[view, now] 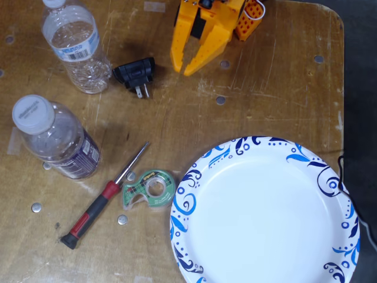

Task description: Move the bottles to the plate

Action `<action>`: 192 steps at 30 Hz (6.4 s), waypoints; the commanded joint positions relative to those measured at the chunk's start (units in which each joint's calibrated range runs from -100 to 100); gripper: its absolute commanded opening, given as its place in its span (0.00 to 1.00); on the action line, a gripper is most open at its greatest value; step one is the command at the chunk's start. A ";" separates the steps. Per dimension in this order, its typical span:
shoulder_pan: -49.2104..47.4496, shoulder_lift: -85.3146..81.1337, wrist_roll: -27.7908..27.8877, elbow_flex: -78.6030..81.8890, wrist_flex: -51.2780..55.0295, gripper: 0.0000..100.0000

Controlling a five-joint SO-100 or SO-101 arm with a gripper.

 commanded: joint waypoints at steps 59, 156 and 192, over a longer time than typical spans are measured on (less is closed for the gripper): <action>35.97 4.65 -5.15 -25.77 28.88 0.44; 42.65 48.58 -3.38 -41.98 -1.76 0.01; -12.77 60.80 -7.34 -79.46 13.47 0.01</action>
